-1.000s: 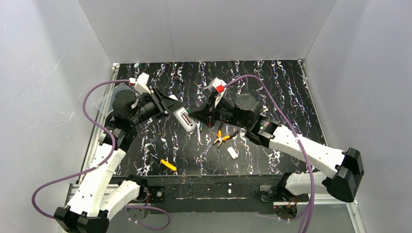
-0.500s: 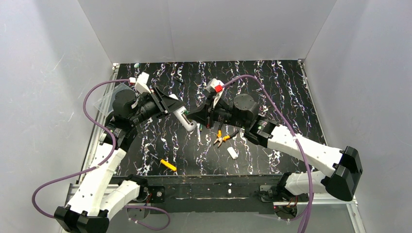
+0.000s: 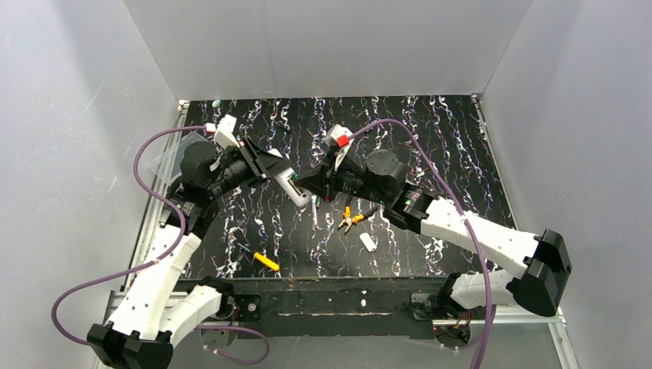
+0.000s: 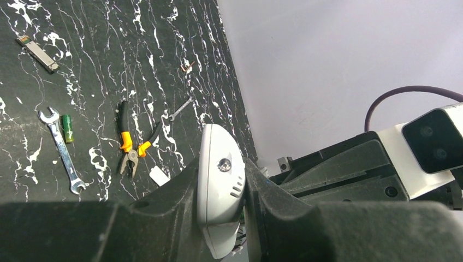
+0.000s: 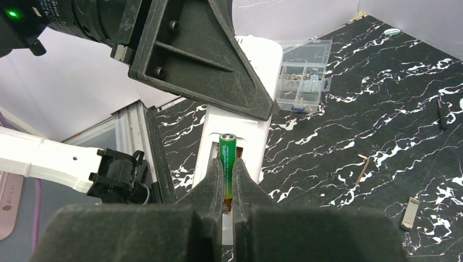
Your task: Load the batteries into the remote control
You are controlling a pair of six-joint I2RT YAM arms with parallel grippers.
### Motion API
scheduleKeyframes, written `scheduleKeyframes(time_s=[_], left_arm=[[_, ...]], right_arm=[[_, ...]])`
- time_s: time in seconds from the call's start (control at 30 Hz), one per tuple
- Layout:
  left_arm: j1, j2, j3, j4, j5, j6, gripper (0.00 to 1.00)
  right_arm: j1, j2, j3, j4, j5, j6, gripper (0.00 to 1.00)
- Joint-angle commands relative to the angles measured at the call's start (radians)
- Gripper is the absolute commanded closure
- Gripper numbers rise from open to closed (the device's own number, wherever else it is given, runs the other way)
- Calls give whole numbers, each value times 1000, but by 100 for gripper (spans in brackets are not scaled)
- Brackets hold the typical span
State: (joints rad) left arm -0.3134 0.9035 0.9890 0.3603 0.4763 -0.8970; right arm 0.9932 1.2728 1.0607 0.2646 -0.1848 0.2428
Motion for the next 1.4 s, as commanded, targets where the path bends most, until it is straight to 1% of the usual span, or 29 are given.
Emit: scheduleKeyframes(time_s=[0.0,0.2,0.67,0.8,1.13,1.27,1.37], left_arm=[[-3,-14,0,70,44,-10,100],[-3,-12,0,71,36,-14,100],[-3,-9,-1,64,30,-13,100],[-3,-1,-4,75,36,-21,100],[-3,1,-1,80,39,-28,100],[-3,3,-5,87,41,-29,100],[-3,4,-7,97,42,-33,100]], right_arm=[[2,27,37,-15,7,-37,97],[3,33,33,-40,1,-79,91],[2,40,27,-75,-42,-111,89],[2,40,22,-77,-35,-117,83],[3,31,10,-61,30,-130,77],[3,30,9,-62,43,-136,71],[2,25,0,-59,63,-137,70]])
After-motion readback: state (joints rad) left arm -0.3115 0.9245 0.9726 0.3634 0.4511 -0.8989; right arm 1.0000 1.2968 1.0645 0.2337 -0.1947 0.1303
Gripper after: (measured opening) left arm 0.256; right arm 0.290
